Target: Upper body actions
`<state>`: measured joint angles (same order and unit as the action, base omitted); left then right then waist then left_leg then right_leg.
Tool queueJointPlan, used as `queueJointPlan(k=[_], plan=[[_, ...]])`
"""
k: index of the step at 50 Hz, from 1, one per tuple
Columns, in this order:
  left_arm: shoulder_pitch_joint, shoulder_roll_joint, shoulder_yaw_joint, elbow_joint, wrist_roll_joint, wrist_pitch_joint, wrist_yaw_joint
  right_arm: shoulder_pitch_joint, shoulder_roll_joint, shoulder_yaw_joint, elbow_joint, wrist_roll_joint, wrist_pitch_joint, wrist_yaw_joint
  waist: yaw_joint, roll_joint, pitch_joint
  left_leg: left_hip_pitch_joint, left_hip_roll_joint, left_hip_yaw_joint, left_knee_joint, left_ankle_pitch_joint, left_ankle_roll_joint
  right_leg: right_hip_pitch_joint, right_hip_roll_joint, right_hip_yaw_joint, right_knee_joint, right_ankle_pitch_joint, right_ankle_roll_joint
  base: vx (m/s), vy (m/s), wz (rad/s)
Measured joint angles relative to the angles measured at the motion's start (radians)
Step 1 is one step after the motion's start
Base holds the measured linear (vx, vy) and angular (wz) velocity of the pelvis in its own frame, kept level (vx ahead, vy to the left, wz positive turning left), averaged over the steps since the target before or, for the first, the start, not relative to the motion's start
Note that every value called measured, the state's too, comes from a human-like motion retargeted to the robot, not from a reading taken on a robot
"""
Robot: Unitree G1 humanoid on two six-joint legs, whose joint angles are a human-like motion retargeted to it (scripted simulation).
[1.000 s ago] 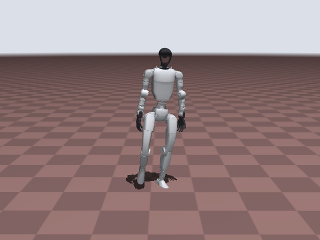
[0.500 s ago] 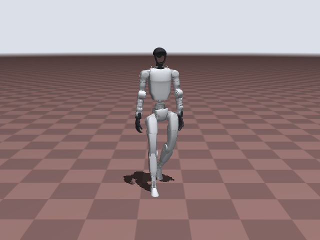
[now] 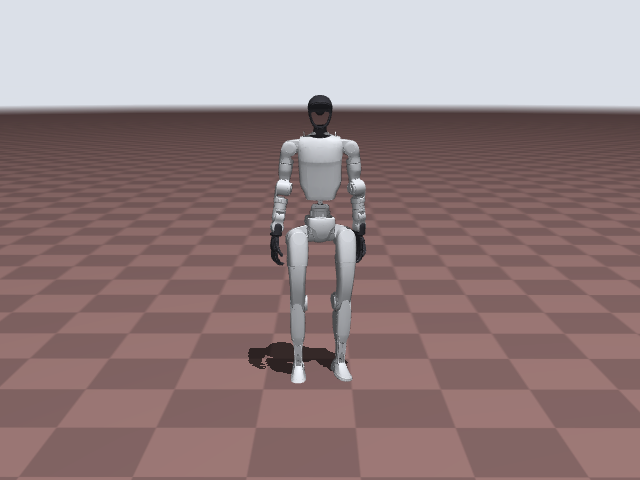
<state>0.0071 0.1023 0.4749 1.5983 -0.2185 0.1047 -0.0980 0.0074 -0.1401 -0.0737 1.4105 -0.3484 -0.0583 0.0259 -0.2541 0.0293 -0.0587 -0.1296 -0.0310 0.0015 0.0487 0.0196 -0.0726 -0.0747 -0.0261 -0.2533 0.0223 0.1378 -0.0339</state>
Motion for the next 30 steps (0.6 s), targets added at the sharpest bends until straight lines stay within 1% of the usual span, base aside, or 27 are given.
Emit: queueJointPlan(k=[3, 7, 10, 17, 22, 30], plan=[[-0.017, 0.004, -0.018, -0.023, 0.018, 0.0, 0.001, 0.017, -0.011, -0.023, 0.049, 0.022, 0.003, 0.003, 0.028, -0.014, -0.009, 0.016, -0.002, 0.035, 0.0, -0.021, 0.009, 0.003, -0.011, 0.021, 0.004, -0.012, 0.006, 0.16, 0.17, -0.52], [-0.042, 0.0, -0.03, -0.035, 0.017, -0.007, 0.009, 0.035, -0.029, -0.058, 0.129, 0.01, 0.03, -0.012, 0.062, -0.016, -0.032, 0.044, -0.014, 0.062, -0.025, -0.04, 0.028, 0.003, -0.017, 0.027, 0.002, -0.023, 0.015, 0.12, 0.15, -0.35], [-0.051, -0.007, -0.028, -0.047, 0.003, -0.013, 0.0, 0.044, -0.037, -0.066, 0.165, 0.013, 0.052, -0.02, 0.057, -0.016, -0.037, 0.05, -0.019, 0.07, -0.022, -0.053, 0.036, 0.009, -0.021, 0.031, 0.001, -0.033, 0.018, 0.1, 0.12, -0.13], [-0.06, 0.003, -0.047, -0.047, 0.022, -0.009, -0.001, 0.071, -0.017, -0.088, 0.122, -0.003, 0.084, -0.009, 0.049, -0.023, -0.037, 0.067, -0.031, 0.077, -0.022, -0.079, 0.053, 0.016, -0.031, 0.038, 0.009, -0.053, 0.023, 0.06, 0.1, -0.06], [-0.051, 0.007, -0.042, -0.02, 0.027, 0.001, 0.004, 0.058, -0.008, -0.07, 0.097, -0.043, 0.111, 0.017, 0.056, -0.031, -0.044, 0.071, -0.035, 0.097, -0.02, -0.097, 0.06, 0.009, -0.039, 0.054, 0.009, -0.055, 0.034, 0.03, 0.07, -0.21], [-0.035, 0.001, -0.034, 0.021, 0.041, 0.035, 0.004, 0.019, -0.002, -0.043, 0.041, -0.069, 0.112, 0.04, 0.075, -0.041, -0.036, 0.079, -0.042, 0.119, -0.021, -0.118, 0.069, -0.004, -0.052, 0.068, 0.017, -0.057, 0.047, 0.0, 0.05, -0.15]])
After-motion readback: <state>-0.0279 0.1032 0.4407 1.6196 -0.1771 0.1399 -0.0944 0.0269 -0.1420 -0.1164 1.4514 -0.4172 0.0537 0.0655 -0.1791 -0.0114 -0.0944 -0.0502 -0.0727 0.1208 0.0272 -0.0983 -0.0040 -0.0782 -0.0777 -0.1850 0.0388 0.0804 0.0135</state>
